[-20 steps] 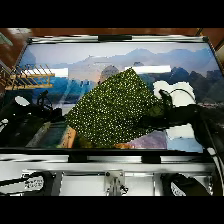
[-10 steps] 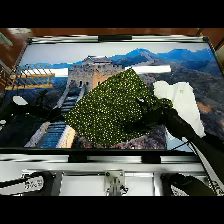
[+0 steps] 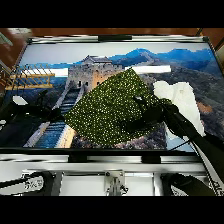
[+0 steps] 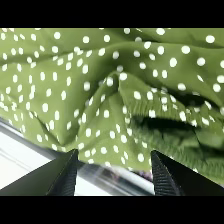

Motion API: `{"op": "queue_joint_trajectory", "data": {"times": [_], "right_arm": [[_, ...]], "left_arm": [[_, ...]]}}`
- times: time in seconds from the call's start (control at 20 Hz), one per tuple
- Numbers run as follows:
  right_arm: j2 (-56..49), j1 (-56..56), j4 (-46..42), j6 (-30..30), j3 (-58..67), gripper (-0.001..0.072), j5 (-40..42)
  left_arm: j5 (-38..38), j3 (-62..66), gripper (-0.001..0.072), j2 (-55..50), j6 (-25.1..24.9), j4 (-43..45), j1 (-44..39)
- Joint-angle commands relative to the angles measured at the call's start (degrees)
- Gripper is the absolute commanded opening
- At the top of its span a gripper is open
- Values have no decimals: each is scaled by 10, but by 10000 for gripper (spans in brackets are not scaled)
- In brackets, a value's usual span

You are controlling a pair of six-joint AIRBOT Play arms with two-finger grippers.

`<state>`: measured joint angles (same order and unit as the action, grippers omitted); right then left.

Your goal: Fold the shirts.

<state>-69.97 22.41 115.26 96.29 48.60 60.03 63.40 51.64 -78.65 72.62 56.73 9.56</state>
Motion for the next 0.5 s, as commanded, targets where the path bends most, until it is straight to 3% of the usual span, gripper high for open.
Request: {"op": "queue_joint_trajectory", "data": {"times": [0.0,0.45], "right_arm": [[-3,1,-7,-6,9,546,12],[-71,17,33,7,10,544,-69]], "left_arm": [[2,1,20,0,-2,-3,0],[3,1,19,0,-2,-3,1]]}}
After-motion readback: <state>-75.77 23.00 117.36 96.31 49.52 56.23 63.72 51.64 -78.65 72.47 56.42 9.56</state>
